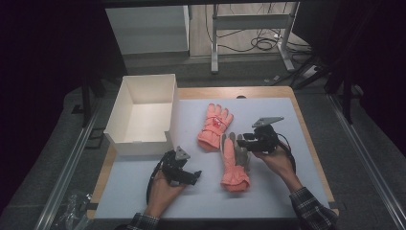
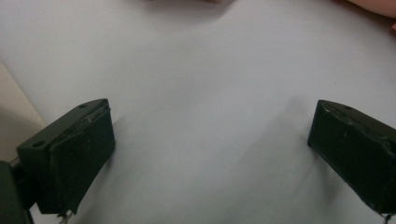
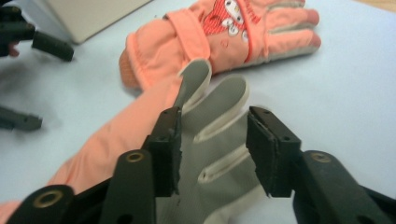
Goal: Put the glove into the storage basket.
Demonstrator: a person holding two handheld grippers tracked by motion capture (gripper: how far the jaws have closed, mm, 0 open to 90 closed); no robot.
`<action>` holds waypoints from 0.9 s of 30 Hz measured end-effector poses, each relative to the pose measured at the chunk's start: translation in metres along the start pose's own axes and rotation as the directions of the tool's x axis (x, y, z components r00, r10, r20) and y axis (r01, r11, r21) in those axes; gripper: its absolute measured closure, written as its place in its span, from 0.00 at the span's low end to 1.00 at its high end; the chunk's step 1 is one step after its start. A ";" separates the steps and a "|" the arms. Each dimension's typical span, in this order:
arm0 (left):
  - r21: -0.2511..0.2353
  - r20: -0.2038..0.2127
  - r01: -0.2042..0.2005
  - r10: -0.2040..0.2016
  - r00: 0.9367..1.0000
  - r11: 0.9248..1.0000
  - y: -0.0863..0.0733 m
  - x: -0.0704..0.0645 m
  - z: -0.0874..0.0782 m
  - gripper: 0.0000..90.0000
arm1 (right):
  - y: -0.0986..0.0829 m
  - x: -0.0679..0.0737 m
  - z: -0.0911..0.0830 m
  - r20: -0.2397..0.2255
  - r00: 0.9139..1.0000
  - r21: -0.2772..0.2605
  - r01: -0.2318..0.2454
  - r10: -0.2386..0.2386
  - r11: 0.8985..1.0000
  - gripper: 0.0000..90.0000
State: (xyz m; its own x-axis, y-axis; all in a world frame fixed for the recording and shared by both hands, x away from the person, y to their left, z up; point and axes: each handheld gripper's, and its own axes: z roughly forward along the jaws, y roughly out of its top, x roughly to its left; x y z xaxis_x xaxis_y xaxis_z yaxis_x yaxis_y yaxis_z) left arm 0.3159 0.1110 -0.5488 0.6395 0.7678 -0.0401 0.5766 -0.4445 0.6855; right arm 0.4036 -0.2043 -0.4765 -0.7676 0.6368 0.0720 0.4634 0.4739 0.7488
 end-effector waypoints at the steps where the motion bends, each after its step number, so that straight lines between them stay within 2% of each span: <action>1: 0.000 0.000 0.000 0.000 1.000 1.000 0.000 0.000 0.000 0.01 | 0.004 -0.001 0.002 -0.002 1.000 0.000 -0.004 0.004 1.000 0.59; 6: 0.000 0.000 0.000 0.000 1.000 1.000 0.000 0.000 0.000 0.01 | 0.019 -0.003 0.013 0.010 1.000 -0.005 -0.013 0.013 1.000 0.54; 14: 0.002 -0.001 -0.003 0.003 1.000 1.000 0.000 0.000 0.000 0.01 | 0.044 -0.005 0.034 -0.001 0.999 -0.022 -0.039 0.039 0.999 0.49; 21: 0.000 0.000 -0.002 0.002 1.000 1.000 0.000 0.000 0.000 0.01 | 0.063 -0.005 0.059 0.031 0.999 0.022 -0.010 0.009 1.000 0.49; 27: -0.002 0.001 0.000 0.000 1.000 1.000 0.000 0.000 0.000 0.01 | 0.074 -0.009 0.083 0.030 0.999 0.059 -0.026 0.024 0.998 0.48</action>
State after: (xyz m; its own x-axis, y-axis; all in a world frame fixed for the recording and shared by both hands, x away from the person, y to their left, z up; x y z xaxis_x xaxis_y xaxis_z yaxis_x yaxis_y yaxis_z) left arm 0.3160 0.1110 -0.5491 0.6396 0.7676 -0.0405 0.5759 -0.4436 0.6867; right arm 0.4812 -0.1248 -0.4765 -0.7428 0.6658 0.0701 0.5083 0.4926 0.7064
